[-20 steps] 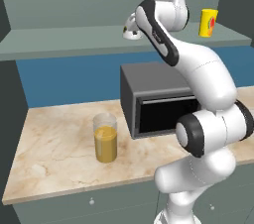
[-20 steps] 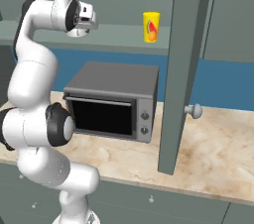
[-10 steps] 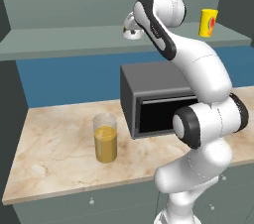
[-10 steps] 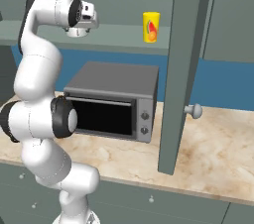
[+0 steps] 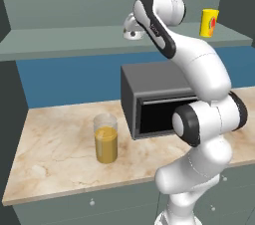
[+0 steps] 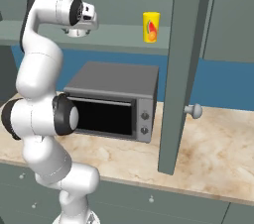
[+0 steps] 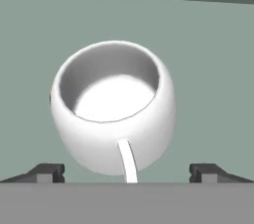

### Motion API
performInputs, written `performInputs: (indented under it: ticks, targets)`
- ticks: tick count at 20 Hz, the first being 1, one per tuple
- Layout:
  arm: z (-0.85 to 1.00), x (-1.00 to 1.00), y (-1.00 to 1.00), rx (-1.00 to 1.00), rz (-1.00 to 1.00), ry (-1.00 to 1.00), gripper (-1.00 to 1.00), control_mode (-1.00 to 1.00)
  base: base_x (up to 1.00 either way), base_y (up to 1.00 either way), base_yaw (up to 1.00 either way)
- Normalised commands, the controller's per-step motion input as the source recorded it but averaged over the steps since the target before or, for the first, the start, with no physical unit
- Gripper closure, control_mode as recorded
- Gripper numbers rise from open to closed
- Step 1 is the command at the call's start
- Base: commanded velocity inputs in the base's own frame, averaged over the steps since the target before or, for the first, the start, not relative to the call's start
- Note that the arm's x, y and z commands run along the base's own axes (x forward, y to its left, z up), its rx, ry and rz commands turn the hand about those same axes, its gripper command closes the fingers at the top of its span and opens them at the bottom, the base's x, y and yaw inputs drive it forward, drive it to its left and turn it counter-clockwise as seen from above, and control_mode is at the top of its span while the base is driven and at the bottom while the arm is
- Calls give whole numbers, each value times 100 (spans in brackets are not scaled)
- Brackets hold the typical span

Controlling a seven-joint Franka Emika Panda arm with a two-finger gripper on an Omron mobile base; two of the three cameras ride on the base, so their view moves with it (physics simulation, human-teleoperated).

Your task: There is a tray on the dining counter. Grab the cup, mug, and pitcher and place them on the tray. The pitcher may be placed next to the tray if it cannot fit the tray.

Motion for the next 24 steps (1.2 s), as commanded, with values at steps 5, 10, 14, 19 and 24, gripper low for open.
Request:
performInputs:
  ticks: [5,10,14,19,24]
  targets:
    - [-6,-1,5,0,1,0,100,-100,0,0,0]
    - [0,-12,0,0,2,-7,100,-100,0,0,0]
    - [0,-25,0,0,0,-15,100,-100,0,0,0]
    - [-8,-55,0,0,0,-16,100,-100,0,0,0]
    - [-1,-98,-1,0,0,-4,100,-100,0,0,0]
